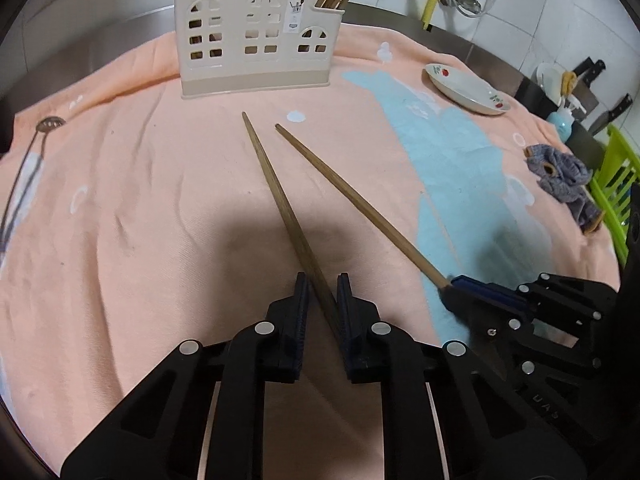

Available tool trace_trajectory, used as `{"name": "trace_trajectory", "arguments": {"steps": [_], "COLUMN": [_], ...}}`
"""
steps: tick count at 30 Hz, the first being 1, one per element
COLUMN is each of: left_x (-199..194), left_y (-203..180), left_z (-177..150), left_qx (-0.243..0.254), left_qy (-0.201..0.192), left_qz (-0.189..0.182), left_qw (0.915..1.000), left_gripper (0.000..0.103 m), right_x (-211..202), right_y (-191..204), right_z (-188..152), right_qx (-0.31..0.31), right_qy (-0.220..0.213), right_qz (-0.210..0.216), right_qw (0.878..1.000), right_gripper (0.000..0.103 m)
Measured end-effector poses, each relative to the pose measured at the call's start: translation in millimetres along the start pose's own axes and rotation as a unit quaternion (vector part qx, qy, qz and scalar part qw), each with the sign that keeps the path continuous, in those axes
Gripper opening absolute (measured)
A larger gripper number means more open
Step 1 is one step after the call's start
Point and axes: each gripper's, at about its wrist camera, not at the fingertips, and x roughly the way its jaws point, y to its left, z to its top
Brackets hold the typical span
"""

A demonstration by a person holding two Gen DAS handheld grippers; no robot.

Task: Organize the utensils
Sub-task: 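Close the right gripper on a wooden chopstick while the left gripper grasps the other, then lift both held chopsticks up toward the white holder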

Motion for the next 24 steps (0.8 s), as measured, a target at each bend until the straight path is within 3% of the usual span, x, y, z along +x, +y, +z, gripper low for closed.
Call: {"name": "trace_trajectory", "arguments": {"steps": [7, 16, 24], "left_x": [-8, -5, 0], "left_y": [10, 2, 3], "left_z": [-1, -3, -1], "left_qx": [0.004, 0.005, -0.034], "left_qy": [-0.006, 0.002, 0.021], "left_qz": [0.021, 0.014, 0.013], "left_qw": [0.9998, 0.9999, 0.9991], "left_gripper": [0.014, 0.011, 0.012], "right_x": [0, -1, -1], "right_y": [0, 1, 1], "right_z": [0, 0, -1], "right_qx": [0.000, -0.002, 0.000], "right_qy": [-0.001, -0.003, -0.004], "right_qz": [-0.001, -0.004, -0.003], "right_qw": [1.000, 1.000, 1.000], "right_gripper": [0.007, 0.007, 0.007]}}
